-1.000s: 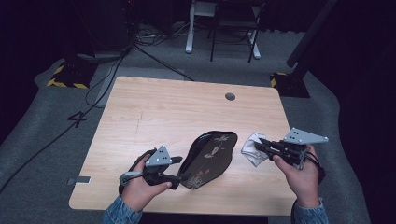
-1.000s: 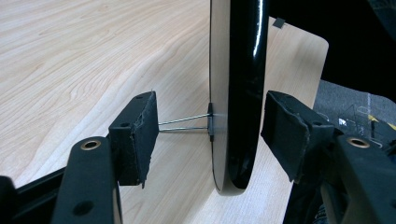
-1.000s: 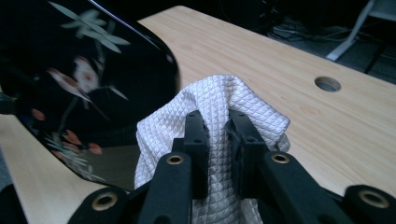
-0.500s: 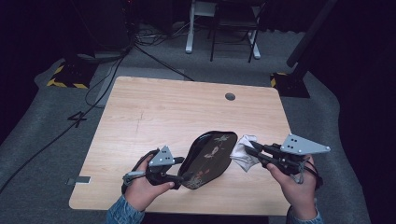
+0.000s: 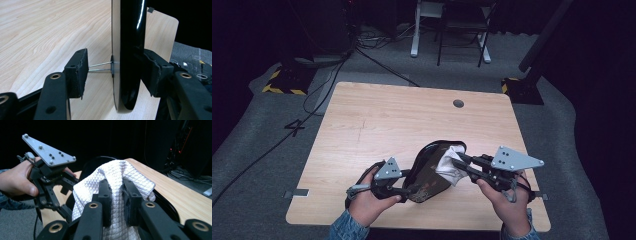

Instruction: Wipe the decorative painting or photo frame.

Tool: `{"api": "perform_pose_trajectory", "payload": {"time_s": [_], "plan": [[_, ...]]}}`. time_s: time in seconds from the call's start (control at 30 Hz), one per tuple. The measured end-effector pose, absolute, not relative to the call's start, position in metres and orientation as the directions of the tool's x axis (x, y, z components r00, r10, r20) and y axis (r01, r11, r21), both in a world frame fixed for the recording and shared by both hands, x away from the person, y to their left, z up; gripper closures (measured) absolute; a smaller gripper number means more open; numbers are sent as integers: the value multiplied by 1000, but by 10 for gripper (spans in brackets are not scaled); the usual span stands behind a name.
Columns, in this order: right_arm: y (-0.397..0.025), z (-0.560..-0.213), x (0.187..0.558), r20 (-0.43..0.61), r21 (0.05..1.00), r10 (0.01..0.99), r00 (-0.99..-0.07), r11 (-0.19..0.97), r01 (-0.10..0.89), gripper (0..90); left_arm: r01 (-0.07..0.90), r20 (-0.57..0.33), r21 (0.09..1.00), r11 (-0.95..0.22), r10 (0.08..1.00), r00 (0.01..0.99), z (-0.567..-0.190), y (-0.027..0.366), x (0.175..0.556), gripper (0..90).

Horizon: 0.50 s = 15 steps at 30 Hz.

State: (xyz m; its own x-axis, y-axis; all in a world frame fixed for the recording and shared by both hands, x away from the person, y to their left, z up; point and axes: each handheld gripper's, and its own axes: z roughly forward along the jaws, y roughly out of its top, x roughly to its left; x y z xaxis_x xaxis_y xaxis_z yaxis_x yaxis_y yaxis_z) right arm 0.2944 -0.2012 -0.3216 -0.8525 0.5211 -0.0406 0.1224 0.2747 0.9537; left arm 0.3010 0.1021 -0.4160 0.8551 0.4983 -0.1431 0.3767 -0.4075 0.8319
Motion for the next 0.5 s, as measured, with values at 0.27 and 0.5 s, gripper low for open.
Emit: {"api": "perform_pose_trajectory", "payload": {"time_s": [0.27,0.5], "plan": [[-181,-323,300,-56,952,508,-859,287,108,790,372,-137,826,-423,490,861,-419,100,303,493],[-164,-324,305,-82,946,502,-861,312,92,790,393,-183,817,-423,457,871,-420,98,304,625]]}}
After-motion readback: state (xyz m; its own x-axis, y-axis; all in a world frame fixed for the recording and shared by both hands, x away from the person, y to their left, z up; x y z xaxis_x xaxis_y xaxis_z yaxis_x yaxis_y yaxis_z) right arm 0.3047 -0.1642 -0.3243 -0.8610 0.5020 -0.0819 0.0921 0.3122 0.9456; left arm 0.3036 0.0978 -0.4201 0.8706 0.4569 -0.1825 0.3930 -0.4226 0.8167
